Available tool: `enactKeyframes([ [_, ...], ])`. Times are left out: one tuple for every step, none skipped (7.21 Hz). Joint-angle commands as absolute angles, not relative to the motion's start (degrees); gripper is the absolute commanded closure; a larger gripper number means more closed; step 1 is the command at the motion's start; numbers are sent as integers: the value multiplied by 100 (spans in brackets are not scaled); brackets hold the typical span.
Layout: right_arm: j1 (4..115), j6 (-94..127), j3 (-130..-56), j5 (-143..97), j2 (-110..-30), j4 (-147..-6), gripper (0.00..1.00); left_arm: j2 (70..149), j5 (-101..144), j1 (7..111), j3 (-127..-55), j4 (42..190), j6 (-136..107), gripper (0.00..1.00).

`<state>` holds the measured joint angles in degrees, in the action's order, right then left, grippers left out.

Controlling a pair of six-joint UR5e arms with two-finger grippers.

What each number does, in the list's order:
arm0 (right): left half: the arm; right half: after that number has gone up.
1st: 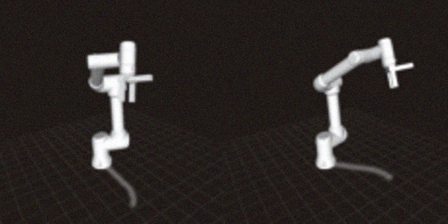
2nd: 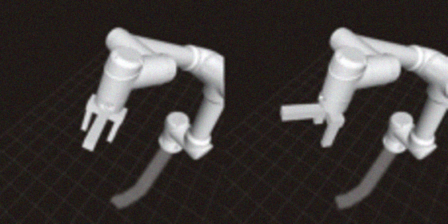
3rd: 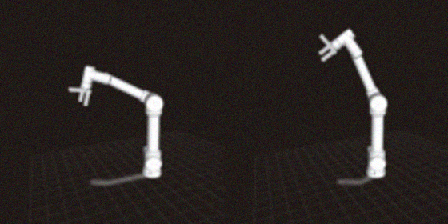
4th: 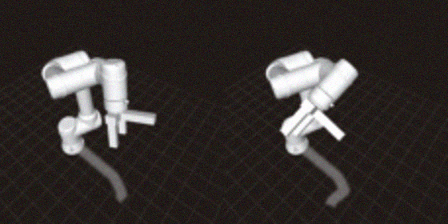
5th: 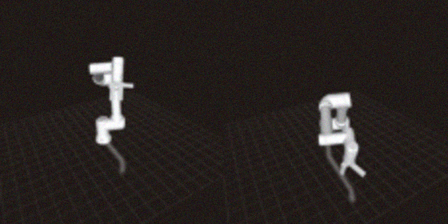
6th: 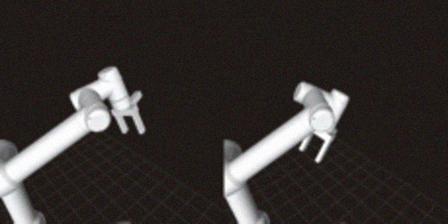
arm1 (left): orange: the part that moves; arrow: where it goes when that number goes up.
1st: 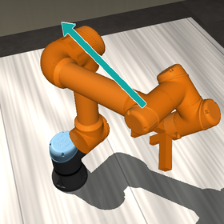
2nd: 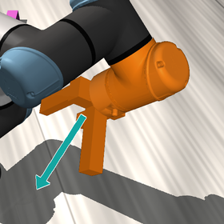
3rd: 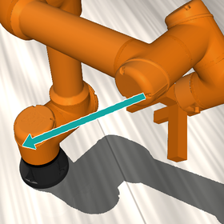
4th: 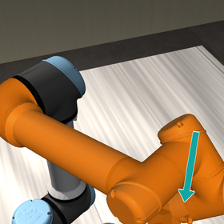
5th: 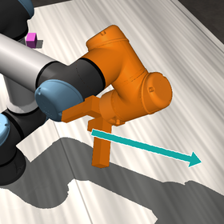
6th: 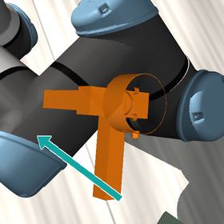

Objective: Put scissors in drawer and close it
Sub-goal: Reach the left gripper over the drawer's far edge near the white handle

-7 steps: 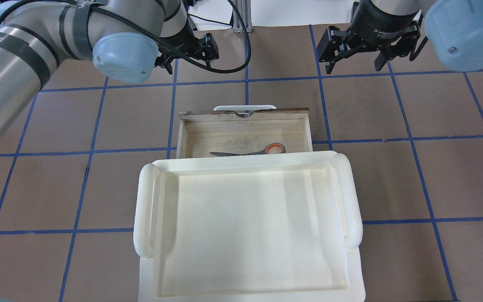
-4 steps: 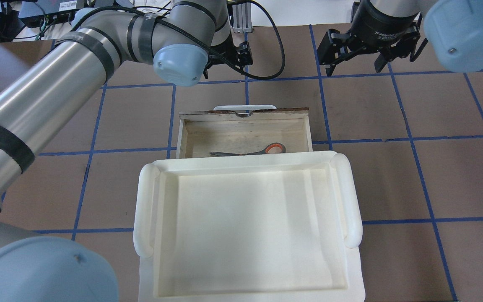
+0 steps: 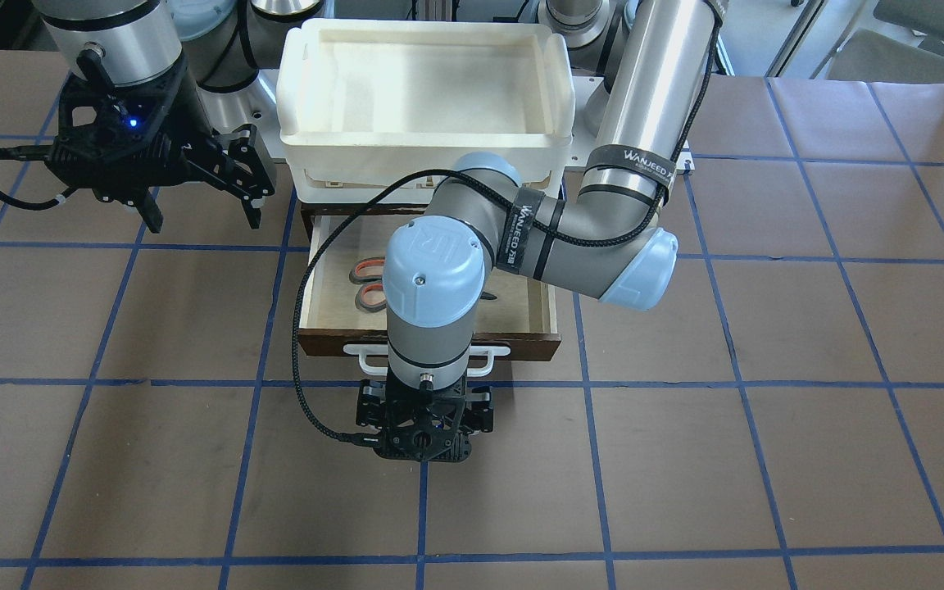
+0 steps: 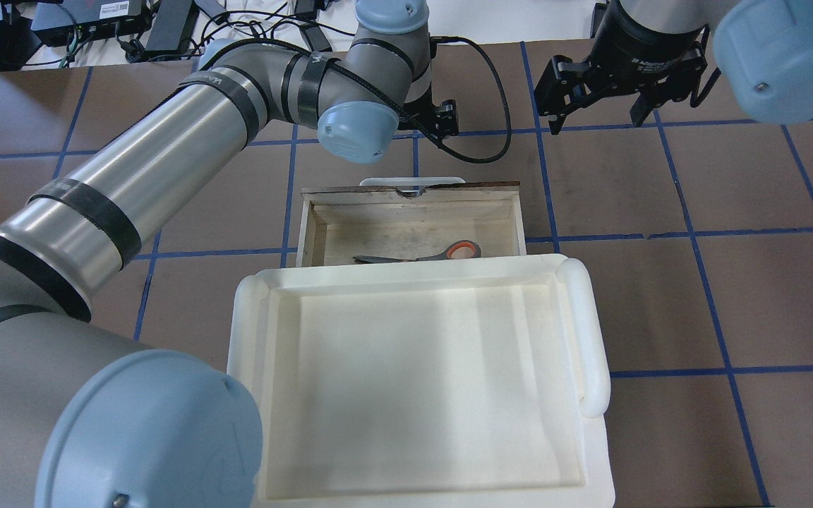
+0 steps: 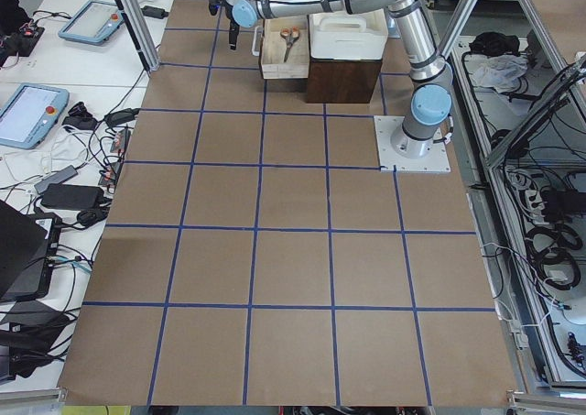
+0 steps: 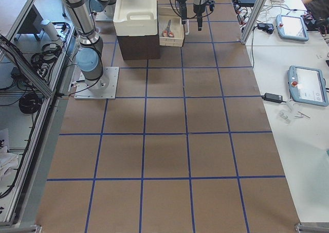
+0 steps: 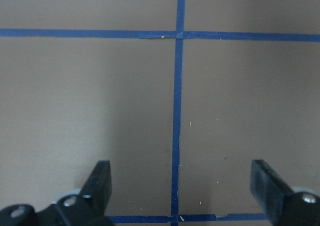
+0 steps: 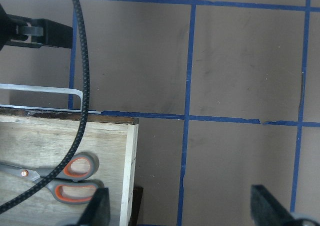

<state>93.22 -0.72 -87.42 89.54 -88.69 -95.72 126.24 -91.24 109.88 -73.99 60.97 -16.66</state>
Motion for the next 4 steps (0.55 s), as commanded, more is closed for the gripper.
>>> enactKeyframes([
  [9325,-79,-8745,8947,-8868,-9571,0,12822,-9062,11004,-7374,6178,-1556,0],
  [9325,-140,-8745,8956,-8877,-9580,0,12849,-9062,11004,-7348,6379,-1547,0],
  [9325,-219,-8745,8956,-8877,-9563,0,12893,-9070,11004,-7278,6694,-1547,0],
  [9325,-220,-8754,8956,-8877,-9563,0,12946,-9062,11004,-7277,6880,-1556,0],
])
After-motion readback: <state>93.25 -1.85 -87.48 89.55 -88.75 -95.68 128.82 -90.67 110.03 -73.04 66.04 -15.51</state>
